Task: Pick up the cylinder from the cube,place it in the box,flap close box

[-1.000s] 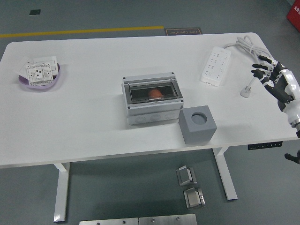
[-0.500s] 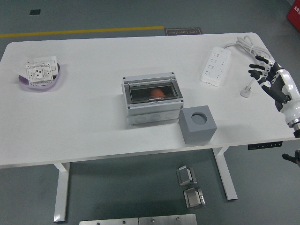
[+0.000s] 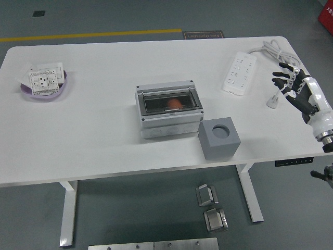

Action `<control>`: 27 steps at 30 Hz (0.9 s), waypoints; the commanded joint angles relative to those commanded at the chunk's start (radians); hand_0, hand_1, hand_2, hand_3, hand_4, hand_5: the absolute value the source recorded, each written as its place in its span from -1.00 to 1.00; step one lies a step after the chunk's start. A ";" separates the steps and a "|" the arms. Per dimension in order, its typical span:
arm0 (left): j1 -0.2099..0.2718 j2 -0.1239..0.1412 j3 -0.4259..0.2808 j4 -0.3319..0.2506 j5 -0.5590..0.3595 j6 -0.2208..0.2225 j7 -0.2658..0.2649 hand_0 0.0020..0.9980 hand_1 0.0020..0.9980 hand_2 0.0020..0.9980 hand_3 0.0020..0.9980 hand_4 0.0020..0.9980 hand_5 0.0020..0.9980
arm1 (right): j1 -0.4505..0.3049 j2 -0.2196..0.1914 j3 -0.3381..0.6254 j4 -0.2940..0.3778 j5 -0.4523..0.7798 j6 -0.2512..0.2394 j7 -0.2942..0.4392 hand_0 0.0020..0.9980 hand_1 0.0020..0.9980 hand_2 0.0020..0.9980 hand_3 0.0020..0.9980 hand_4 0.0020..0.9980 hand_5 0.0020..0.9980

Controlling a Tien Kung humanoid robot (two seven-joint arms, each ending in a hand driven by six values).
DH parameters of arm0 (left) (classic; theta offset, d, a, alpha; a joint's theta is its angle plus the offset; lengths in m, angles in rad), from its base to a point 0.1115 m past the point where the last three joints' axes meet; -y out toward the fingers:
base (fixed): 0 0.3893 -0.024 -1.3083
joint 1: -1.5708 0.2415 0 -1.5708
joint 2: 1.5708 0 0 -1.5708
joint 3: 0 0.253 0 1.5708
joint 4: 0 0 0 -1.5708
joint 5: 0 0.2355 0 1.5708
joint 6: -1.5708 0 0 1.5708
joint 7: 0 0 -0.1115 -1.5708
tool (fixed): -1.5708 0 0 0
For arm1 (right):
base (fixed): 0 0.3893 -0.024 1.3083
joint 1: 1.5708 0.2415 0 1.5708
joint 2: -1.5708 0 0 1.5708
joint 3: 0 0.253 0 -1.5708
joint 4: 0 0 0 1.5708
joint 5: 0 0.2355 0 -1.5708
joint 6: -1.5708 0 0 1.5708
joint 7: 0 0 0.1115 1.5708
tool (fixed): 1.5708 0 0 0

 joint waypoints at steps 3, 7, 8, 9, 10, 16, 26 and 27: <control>0.002 -0.002 0.008 0.001 -0.007 0.000 0.000 0.37 0.31 0.12 0.21 0.25 -0.46 | 0.009 0.002 -0.012 -0.001 -0.003 0.001 -0.001 0.45 0.37 0.48 0.64 0.61 -0.02; 0.004 -0.006 0.016 0.001 -0.011 0.000 -0.001 0.37 0.31 0.12 0.21 0.25 -0.46 | 0.028 0.009 -0.038 -0.001 0.000 0.004 -0.003 0.45 0.37 0.48 0.64 0.60 -0.03; 0.004 -0.007 0.016 0.001 -0.010 0.000 -0.001 0.37 0.31 0.12 0.21 0.25 -0.46 | 0.031 0.011 -0.042 -0.002 0.000 0.004 -0.003 0.45 0.37 0.48 0.64 0.60 -0.03; 0.003 -0.007 0.015 0.001 -0.009 0.000 -0.001 0.37 0.31 0.12 0.21 0.25 -0.46 | 0.034 0.013 -0.047 -0.002 0.001 0.005 -0.004 0.45 0.37 0.48 0.64 0.60 -0.03; 0.003 -0.007 0.014 0.001 -0.008 0.000 -0.001 0.37 0.31 0.12 0.21 0.25 -0.46 | 0.037 0.014 -0.051 -0.002 0.002 0.005 -0.004 0.45 0.37 0.48 0.64 0.60 -0.03; 0.003 -0.008 -0.010 0.000 0.017 -0.001 0.000 0.37 0.31 0.12 0.21 0.25 -0.46 | 0.044 0.017 -0.068 0.000 0.004 0.006 -0.007 0.44 0.37 0.49 0.65 0.60 -0.03; 0.008 -0.011 -0.018 0.001 0.024 -0.001 0.000 0.37 0.31 0.12 0.21 0.26 -0.45 | 0.047 0.013 -0.067 0.003 0.007 0.009 -0.009 0.45 0.38 0.50 0.65 0.60 -0.04; 0.008 -0.011 -0.017 0.001 0.023 -0.001 0.001 0.37 0.31 0.12 0.21 0.26 -0.45 | 0.047 0.013 -0.068 0.003 0.009 0.010 -0.009 0.45 0.38 0.50 0.65 0.60 -0.04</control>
